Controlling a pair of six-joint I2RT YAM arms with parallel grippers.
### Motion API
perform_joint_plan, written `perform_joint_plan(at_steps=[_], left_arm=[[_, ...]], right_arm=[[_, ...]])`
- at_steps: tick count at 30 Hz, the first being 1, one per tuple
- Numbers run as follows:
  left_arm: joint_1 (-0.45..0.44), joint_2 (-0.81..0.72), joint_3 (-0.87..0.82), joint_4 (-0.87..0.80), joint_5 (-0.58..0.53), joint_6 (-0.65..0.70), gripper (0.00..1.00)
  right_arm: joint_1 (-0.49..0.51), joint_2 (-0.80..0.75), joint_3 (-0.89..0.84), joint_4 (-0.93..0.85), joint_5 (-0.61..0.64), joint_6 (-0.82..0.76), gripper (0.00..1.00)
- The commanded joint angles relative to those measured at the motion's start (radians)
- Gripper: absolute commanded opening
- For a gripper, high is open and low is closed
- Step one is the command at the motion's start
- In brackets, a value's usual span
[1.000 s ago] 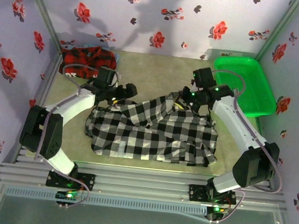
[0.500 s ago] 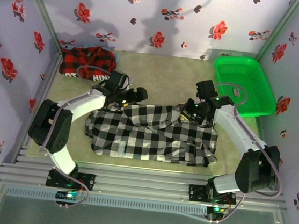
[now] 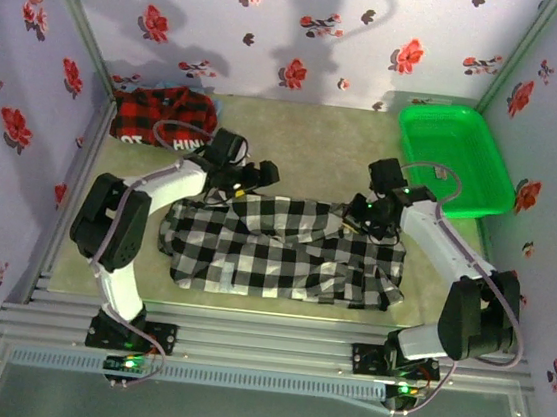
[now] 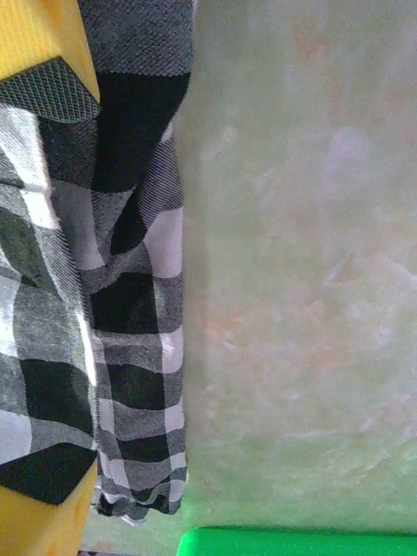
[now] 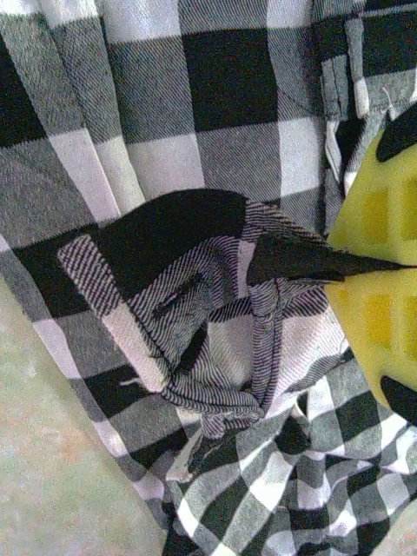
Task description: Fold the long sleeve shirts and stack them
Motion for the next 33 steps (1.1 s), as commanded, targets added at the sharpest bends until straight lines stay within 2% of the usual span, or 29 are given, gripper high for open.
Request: perform_joint_plan(at_steps=[1, 11, 21, 33], left_arm=[[0.009, 0.025, 0.059, -0.022, 0.008, 0.014, 0.98], [0.023, 0.032, 0.107, -0.042, 0.019, 0.012, 0.99], [0.017, 0.010, 0.054, -0.047, 0.054, -0.014, 0.99], [0.007, 0.059, 0.065, -0.042, 0.051, -0.030, 0.99]], right_arm=[[-0.016, 0.007, -0.020, -0.010, 0.029, -0.040, 0.05], [-0.043, 0.041, -0.055, 0.023, 0.040, -0.071, 0.05], [-0.061, 0.082, -0.080, 0.100, 0.065, -0.117, 0.05], [-0.089, 0.102, -0.117, 0.124, 0.089, -0.153, 0.07]])
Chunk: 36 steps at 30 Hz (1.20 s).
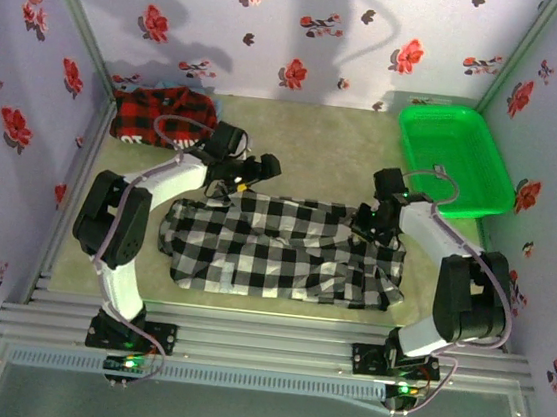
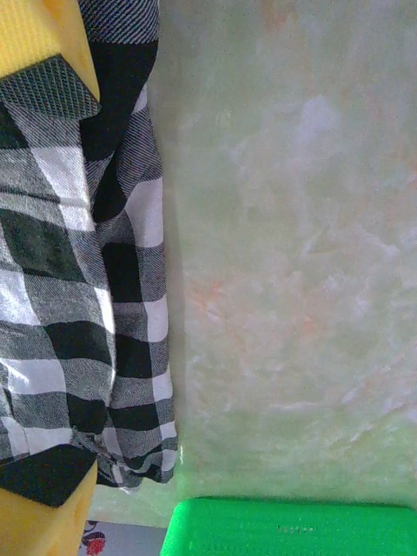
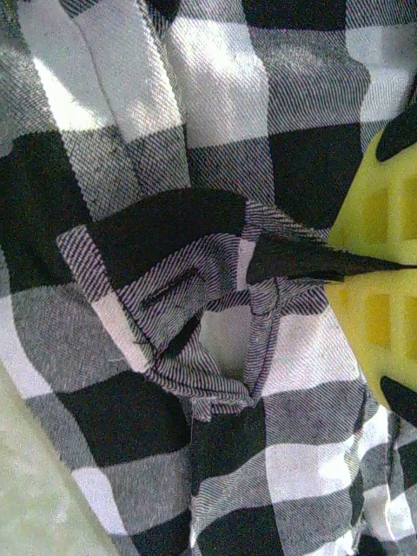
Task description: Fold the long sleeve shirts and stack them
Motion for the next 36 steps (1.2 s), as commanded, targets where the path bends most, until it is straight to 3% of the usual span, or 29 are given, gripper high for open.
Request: perform_joint_plan(at_steps=[1, 23, 31, 36], left_arm=[[-0.006, 0.040, 0.011, -0.008, 0.010, -0.014, 0.99], [-0.009, 0.104, 0.033, -0.042, -0.057, -0.020, 0.99], [-0.010, -0.013, -0.010, 0.036, -0.042, -0.055, 0.99], [-0.004, -0.091, 0.018, 0.017, -0.099, -0.063, 0.99]], right_arm=[[-0.015, 0.008, -0.021, 0.008, 0.029, -0.026, 0.08], [-0.091, -0.058, -0.056, -0.023, 0.031, -0.092, 0.08], [-0.092, -0.096, -0.061, -0.045, 0.020, -0.127, 0.08], [-0.092, -0.165, -0.083, -0.064, 0.010, -0.159, 0.08]])
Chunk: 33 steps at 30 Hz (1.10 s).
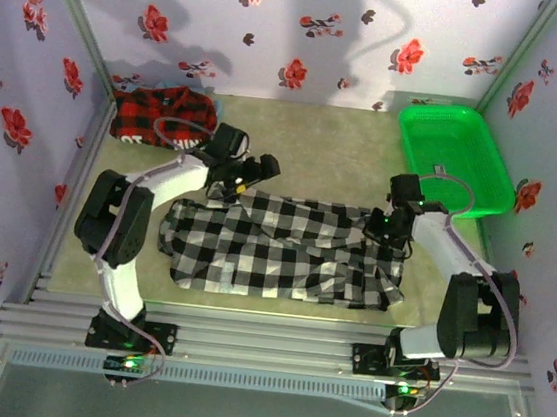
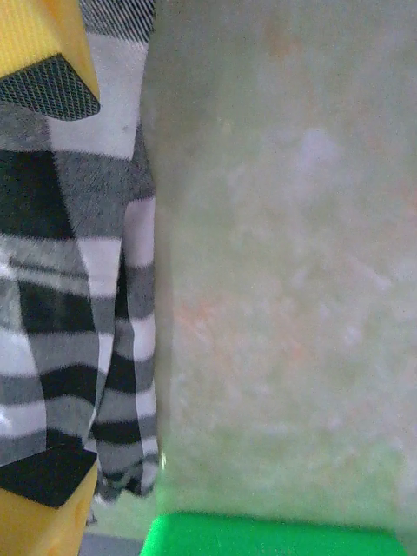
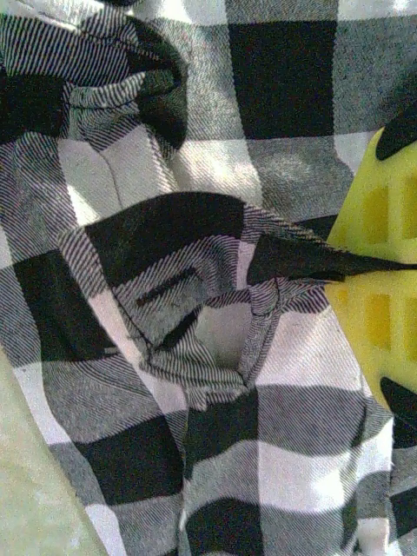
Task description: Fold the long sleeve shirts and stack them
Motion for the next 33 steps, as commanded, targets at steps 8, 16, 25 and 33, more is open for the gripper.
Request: perform_joint_plan(at_steps=[8, 16, 25, 33], left_arm=[[0.022, -0.029, 0.137, -0.139, -0.191, 0.003, 0.99], [0.039, 0.074, 0.210, -0.165, -0.241, -0.011, 0.99], [0.058, 0.093, 0.147, -0.143, -0.283, -0.057, 0.94], [0.128, 0.180, 0.293, -0.395, -0.189, 0.132, 0.63]], right_arm=[[-0.009, -0.044, -0.044, -0.054, -0.020, -0.054, 0.08], [-0.019, -0.080, -0.067, -0.071, -0.023, -0.072, 0.09], [-0.020, -0.087, -0.079, -0.062, -0.035, -0.073, 0.09], [-0.020, -0.080, -0.056, -0.070, -0.036, -0.089, 0.09]])
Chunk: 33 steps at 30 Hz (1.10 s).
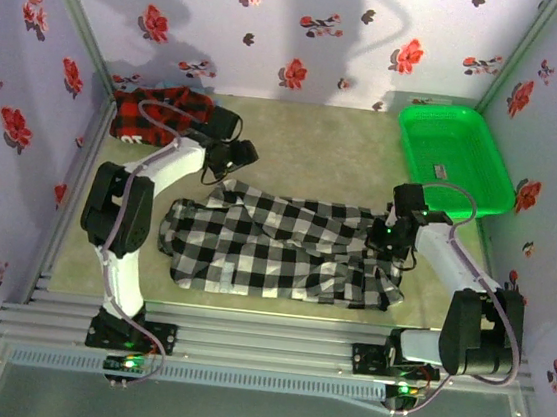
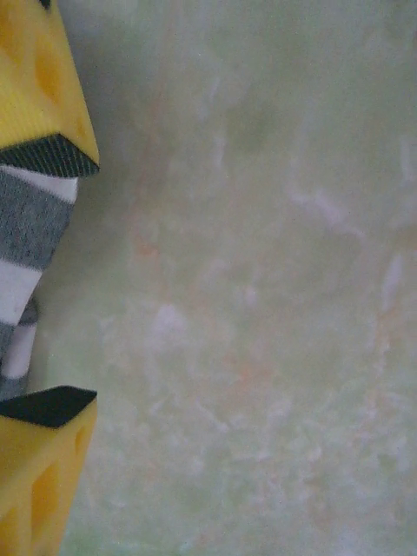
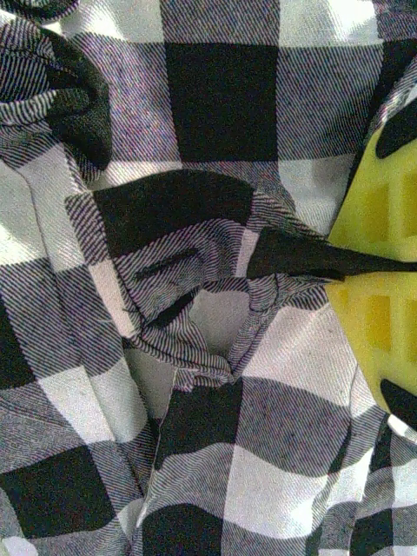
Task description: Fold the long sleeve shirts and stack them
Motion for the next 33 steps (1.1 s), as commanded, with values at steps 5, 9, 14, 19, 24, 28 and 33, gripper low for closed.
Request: perform_joint_plan(at_steps=[5, 9, 14, 19, 24, 28, 33], left_arm=[[0.060, 0.080, 0.105, -0.279, 0.099, 0.300, 0.58], [0.084, 0.097, 0.136, -0.349, 0.109, 0.415, 0.56], [0.102, 0.148, 0.212, -0.410, 0.113, 0.515, 0.56], [0.108, 0.242, 0.326, -0.518, 0.141, 0.600, 0.52], [0.110, 0.282, 0.369, -0.564, 0.150, 0.658, 0.48], [0.111, 0.299, 0.378, -0.572, 0.151, 0.688, 0.46], [0.109, 0.316, 0.387, -0.576, 0.178, 0.719, 0.45]], right_arm=[[-0.005, 0.003, 0.034, -0.043, -0.009, -0.042, 0.09], [-0.006, 0.011, 0.043, -0.049, -0.011, -0.049, 0.09], [-0.006, 0.017, 0.048, -0.054, -0.011, -0.054, 0.09], [-0.006, 0.019, 0.049, -0.059, -0.010, -0.055, 0.09], [-0.006, 0.019, 0.053, -0.061, -0.006, -0.052, 0.09], [-0.005, 0.021, 0.057, -0.062, -0.007, -0.052, 0.09], [-0.006, 0.027, 0.062, -0.066, -0.004, -0.052, 0.10]])
